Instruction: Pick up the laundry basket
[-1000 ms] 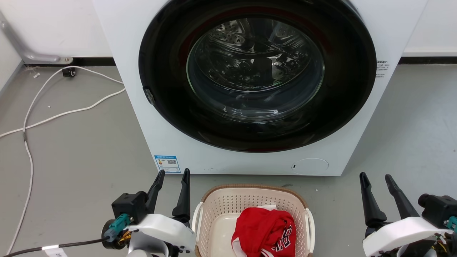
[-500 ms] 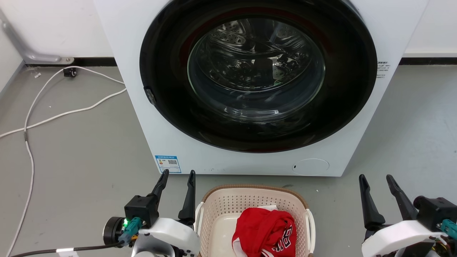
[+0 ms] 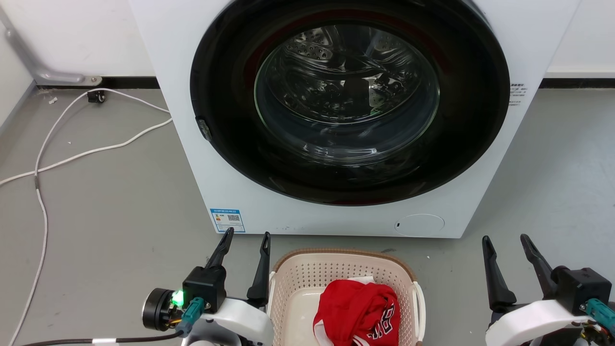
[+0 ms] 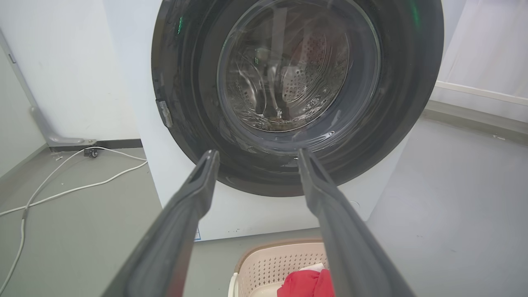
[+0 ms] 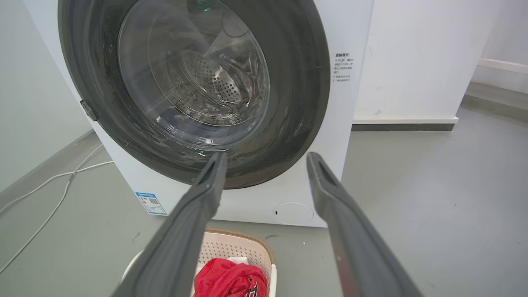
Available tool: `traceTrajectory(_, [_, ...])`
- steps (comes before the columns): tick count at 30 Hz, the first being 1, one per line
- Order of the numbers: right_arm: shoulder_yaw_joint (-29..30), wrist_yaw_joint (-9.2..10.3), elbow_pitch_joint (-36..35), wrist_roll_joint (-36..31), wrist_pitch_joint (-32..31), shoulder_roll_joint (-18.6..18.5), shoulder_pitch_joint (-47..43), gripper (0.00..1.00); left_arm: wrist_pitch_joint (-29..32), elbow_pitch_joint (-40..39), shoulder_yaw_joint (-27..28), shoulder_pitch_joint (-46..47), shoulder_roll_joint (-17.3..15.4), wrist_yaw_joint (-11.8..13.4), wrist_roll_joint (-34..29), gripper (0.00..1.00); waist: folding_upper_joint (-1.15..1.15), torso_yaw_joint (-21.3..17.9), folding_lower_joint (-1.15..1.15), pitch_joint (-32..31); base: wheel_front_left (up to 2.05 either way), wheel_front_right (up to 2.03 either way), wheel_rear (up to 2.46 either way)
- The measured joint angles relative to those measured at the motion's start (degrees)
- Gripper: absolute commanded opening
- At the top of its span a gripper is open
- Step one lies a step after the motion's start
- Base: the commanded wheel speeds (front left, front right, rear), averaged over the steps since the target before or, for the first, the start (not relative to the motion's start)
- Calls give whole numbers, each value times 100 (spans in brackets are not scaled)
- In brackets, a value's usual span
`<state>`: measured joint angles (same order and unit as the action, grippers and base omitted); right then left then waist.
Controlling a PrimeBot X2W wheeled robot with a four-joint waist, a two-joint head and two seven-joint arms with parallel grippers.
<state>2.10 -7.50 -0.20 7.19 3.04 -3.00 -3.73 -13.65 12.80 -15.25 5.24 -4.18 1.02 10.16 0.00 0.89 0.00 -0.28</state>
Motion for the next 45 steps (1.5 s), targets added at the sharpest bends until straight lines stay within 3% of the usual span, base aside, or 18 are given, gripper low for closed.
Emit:
traceTrajectory(13, [51, 0, -2, -338, 126, 1, -42, 100, -120, 31, -56, 0, 32, -9, -354, 100, 0, 2, 0, 18, 0, 0, 0])
traceTrajectory(31, [35, 0, 74, -215, 156, 2, -38, 100, -135, 197, -3, 66, 54, -93, -259, 100, 0, 5, -1, 112, 0, 0, 0])
traceTrajectory(36, [108, 0, 314, -211, 172, 4, 144, 100, -142, 357, 57, 498, 19, -226, -233, 100, 0, -58, 0, 320, 0, 0, 0])
traceTrajectory(45, [116, 0, 1265, -207, 275, 5, 847, 100, -63, 1352, 93, 1395, -42, -415, -104, 100, 0, -201, 0, 959, 0, 0, 0])
